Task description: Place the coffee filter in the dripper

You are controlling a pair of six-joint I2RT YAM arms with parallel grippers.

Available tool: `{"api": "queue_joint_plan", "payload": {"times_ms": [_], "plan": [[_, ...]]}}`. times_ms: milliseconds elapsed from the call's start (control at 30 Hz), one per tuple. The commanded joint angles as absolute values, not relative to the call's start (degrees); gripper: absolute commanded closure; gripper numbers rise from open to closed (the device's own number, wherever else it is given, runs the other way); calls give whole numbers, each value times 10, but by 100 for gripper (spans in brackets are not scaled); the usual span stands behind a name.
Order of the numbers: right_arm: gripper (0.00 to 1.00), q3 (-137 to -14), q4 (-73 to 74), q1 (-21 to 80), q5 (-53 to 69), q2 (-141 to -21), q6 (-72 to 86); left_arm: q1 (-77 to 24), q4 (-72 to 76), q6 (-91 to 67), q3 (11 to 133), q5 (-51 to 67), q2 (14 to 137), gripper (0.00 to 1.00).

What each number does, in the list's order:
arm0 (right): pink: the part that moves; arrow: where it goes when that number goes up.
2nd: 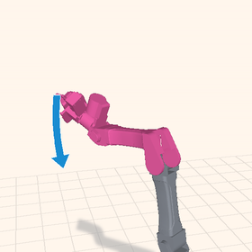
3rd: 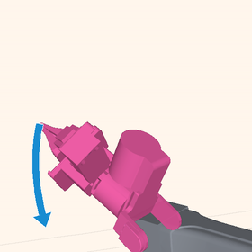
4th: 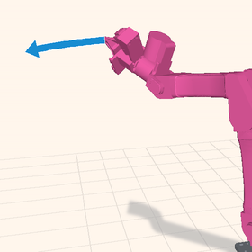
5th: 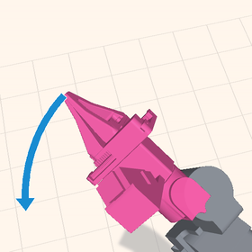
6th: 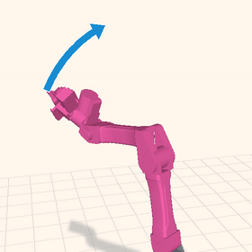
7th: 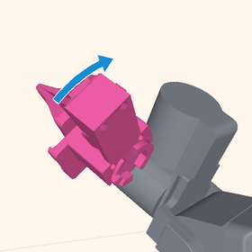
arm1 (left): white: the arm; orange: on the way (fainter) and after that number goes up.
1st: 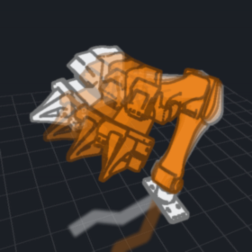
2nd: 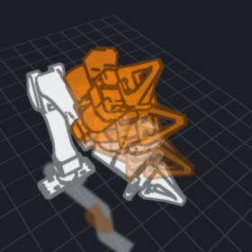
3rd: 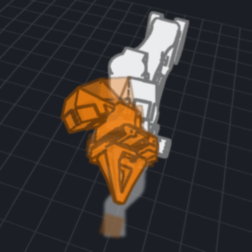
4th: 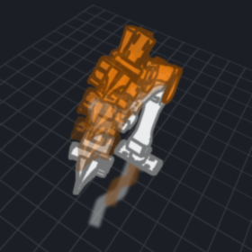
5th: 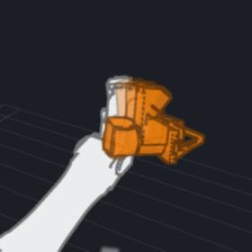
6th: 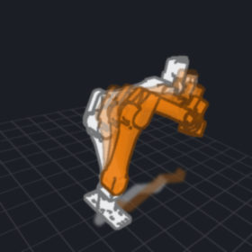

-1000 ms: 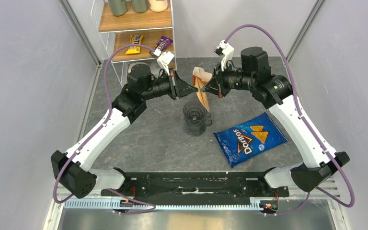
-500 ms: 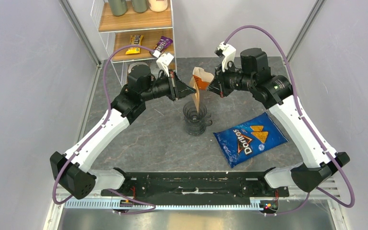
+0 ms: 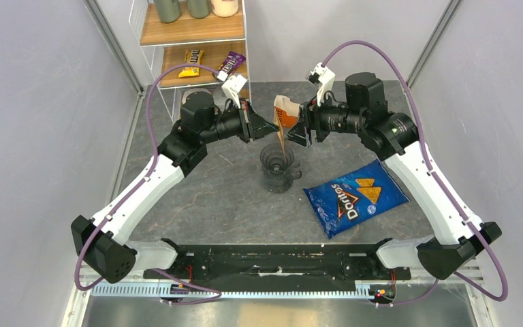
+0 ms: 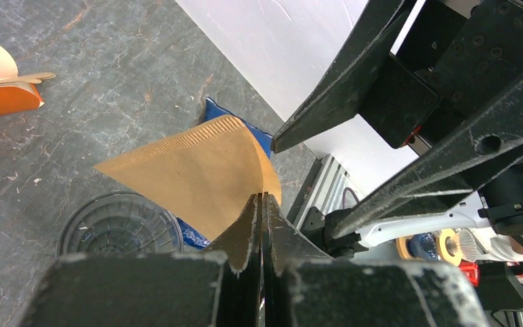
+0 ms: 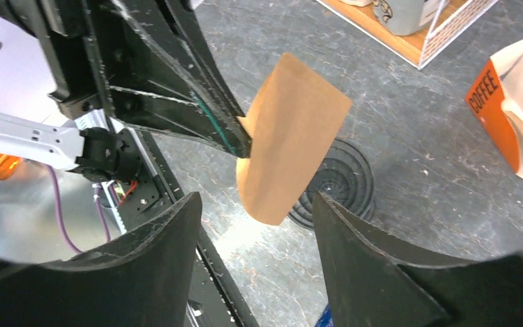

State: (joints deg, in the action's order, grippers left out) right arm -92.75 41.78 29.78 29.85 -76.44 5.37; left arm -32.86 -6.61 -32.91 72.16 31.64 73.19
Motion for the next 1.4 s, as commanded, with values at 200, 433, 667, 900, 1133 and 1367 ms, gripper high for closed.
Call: {"api": "queue_joint_plan", "payload": {"times_ms": [200,433,667,900,1133,1367], "plan": [[47,-928,361,303,278,-768,62,-330,-31,-348,743,324,738,98],[41,-929,356,306,289,-770,62,-330,-31,-349,744,323,740,98],[50,-933,366,311,266,-778,44,-330,-25,-352,745,333,740,98],[55,-948,388,322,217,-791,14,-330,-21,-360,749,337,741,98],[61,-946,388,328,163,-788,5,-330,-20,-361,751,338,745,98],[62,-927,359,329,181,-787,13,-330,-4,-376,754,351,753,98]]}}
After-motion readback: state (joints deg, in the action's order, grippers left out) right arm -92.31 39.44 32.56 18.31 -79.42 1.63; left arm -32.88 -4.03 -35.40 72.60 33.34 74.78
